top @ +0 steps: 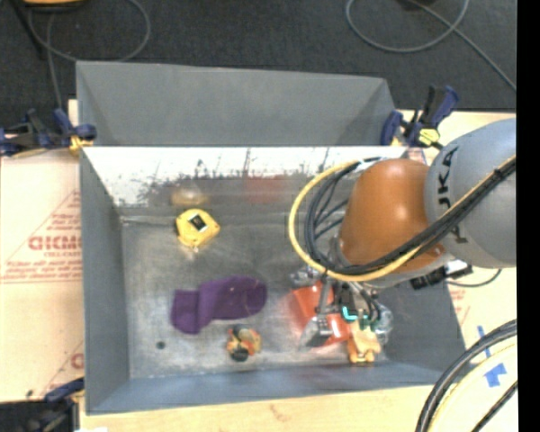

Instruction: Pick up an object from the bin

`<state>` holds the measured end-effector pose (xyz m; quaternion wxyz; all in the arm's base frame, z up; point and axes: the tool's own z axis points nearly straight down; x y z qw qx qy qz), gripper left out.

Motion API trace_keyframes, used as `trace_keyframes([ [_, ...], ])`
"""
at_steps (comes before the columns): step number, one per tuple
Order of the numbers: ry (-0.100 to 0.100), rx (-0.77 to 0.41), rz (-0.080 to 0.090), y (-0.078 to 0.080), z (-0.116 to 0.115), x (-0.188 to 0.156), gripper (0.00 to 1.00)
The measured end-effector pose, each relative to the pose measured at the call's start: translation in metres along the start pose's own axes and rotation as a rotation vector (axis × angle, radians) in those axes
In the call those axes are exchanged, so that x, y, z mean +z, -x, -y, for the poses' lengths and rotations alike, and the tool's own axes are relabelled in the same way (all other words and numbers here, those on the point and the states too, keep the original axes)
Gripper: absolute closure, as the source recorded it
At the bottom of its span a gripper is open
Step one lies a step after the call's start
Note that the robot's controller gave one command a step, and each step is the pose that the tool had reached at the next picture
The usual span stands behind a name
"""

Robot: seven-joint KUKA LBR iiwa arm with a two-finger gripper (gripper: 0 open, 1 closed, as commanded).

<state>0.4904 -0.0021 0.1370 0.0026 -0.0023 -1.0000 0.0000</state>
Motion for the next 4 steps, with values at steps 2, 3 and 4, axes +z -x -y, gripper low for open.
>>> trace_keyframes([
  [2, 0.001, 0.09, 0.013, 0.015, -0.004, 0.014, 0.0],
  [3, 0.001, 0.243, 0.001, 0.024, -0.018, 0.036, 0.0],
  [4, 0.002, 0.064, 0.007, 0.072, -0.087, 0.053, 1.0],
])
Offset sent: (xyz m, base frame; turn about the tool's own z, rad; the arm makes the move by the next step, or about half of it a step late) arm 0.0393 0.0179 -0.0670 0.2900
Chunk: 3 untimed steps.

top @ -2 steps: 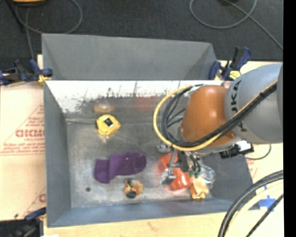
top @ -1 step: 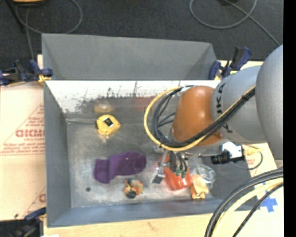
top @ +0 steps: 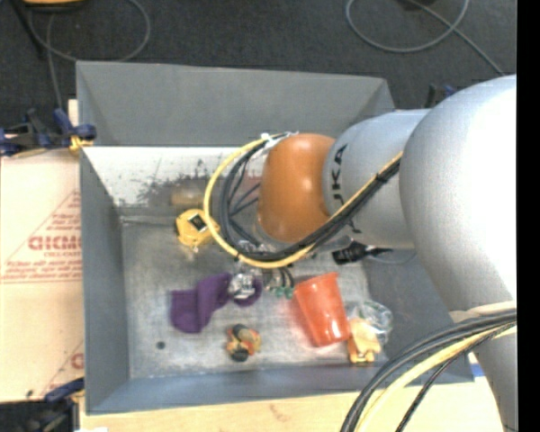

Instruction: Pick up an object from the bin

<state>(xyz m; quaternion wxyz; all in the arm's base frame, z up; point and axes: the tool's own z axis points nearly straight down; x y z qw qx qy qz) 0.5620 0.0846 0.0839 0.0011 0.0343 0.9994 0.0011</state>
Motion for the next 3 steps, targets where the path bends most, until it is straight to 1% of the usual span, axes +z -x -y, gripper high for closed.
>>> trace_keyframes([
  [1, 0.0, 0.0, 0.0, 0.0, 0.0, 0.0, 1.0],
  [2, -0.002, -0.016, 0.001, -0.007, -0.018, -0.115, 1.0],
  [3, -0.002, -0.017, 0.001, -0.007, -0.018, -0.115, 1.0],
])
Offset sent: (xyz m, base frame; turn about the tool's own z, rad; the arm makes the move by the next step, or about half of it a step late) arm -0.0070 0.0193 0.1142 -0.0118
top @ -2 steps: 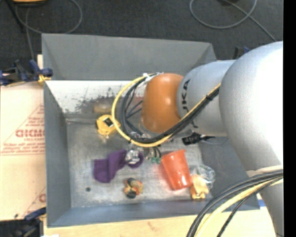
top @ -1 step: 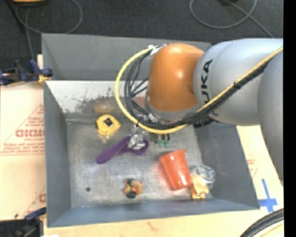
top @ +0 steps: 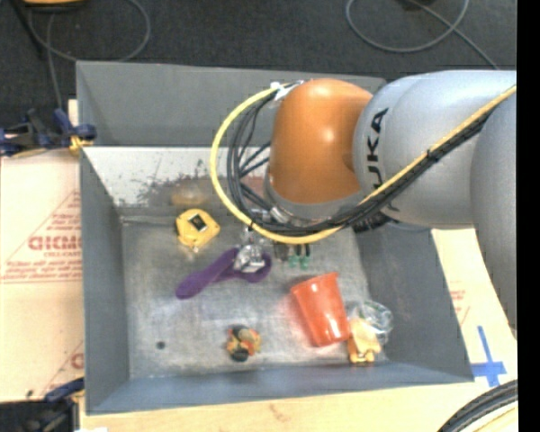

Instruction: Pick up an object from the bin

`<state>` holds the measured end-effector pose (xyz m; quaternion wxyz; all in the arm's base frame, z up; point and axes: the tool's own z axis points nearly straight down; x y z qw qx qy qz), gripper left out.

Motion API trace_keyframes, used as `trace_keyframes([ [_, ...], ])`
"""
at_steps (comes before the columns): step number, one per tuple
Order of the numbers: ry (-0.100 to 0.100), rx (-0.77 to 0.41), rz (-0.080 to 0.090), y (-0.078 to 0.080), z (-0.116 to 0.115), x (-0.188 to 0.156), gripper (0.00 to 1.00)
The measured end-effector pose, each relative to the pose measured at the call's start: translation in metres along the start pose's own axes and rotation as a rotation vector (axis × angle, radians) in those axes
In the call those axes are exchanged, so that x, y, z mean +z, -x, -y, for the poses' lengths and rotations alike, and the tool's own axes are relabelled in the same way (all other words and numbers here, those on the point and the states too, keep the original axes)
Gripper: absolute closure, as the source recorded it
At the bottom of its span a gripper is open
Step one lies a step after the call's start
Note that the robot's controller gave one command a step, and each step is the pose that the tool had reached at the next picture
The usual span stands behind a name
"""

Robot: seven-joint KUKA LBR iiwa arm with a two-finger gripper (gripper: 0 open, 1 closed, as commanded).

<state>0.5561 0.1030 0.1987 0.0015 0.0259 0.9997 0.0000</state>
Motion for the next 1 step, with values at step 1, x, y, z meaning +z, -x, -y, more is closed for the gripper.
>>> trace_keyframes([
  [1, -0.002, -0.064, -0.005, 0.0067, -0.0017, -0.0314, 1.0],
])
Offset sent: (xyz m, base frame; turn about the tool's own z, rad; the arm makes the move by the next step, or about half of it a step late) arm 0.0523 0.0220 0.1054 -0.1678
